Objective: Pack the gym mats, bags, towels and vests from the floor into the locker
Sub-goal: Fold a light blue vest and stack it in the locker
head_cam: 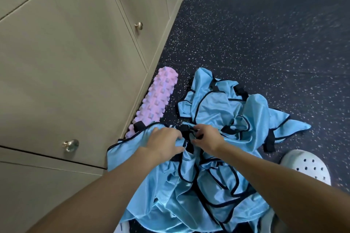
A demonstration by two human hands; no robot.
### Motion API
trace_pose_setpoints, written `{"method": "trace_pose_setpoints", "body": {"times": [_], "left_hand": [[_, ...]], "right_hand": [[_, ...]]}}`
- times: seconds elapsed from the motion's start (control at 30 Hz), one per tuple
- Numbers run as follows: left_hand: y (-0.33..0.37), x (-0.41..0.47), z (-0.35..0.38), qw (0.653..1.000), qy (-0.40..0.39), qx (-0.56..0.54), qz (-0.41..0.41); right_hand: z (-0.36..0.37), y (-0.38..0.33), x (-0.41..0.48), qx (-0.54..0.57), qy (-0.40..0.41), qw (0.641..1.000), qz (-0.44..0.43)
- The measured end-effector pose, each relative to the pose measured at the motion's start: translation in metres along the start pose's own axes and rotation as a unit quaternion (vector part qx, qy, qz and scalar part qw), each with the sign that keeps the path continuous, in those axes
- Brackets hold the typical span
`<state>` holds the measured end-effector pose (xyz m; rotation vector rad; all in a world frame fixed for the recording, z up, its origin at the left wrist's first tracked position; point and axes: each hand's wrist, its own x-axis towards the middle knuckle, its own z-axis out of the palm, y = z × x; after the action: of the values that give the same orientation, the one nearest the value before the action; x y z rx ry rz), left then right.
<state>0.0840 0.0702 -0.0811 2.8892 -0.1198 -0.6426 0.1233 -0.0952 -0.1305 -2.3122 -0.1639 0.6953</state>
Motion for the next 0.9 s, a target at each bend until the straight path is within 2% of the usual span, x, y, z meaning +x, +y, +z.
{"method": "trace_pose_setpoints", "body": {"times": [0.3, 0.4, 0.47, 0.57, 0.63, 0.77, 0.83, 0.9], "left_hand": [[0.001, -0.007, 0.001, 1.0, 0.018, -0.02, -0.011], [0.002, -0.011, 0.002, 0.998, 0.056, -0.012, 0.009], [0.0, -0.015, -0.003, 0.993, 0.113, 0.014, 0.037], [-0.008, -0.02, -0.024, 0.98, 0.182, 0.019, 0.077], [-0.015, -0.026, -0.046, 0.973, 0.211, -0.032, 0.09], [-0.016, -0.051, -0.107, 0.948, 0.226, -0.208, 0.085], [-0.008, -0.07, -0.142, 0.93, 0.257, -0.244, 0.093], [0.0, -0.093, -0.177, 0.916, 0.306, -0.235, 0.112]], "right_hand": [[-0.003, -0.004, -0.008, -0.018, 0.017, 1.0, -0.007], [-0.004, -0.005, -0.011, 0.002, 0.031, 0.999, -0.016], [-0.005, -0.01, -0.01, 0.036, 0.033, 0.998, -0.027], [-0.019, -0.032, -0.016, 0.2, -0.021, 0.979, -0.023], [-0.035, -0.051, -0.022, 0.276, -0.083, 0.957, -0.029], [-0.069, -0.095, -0.044, 0.277, -0.14, 0.945, -0.105], [-0.085, -0.119, -0.058, 0.273, -0.148, 0.94, -0.14], [-0.101, -0.144, -0.076, 0.249, -0.155, 0.94, -0.173]]}}
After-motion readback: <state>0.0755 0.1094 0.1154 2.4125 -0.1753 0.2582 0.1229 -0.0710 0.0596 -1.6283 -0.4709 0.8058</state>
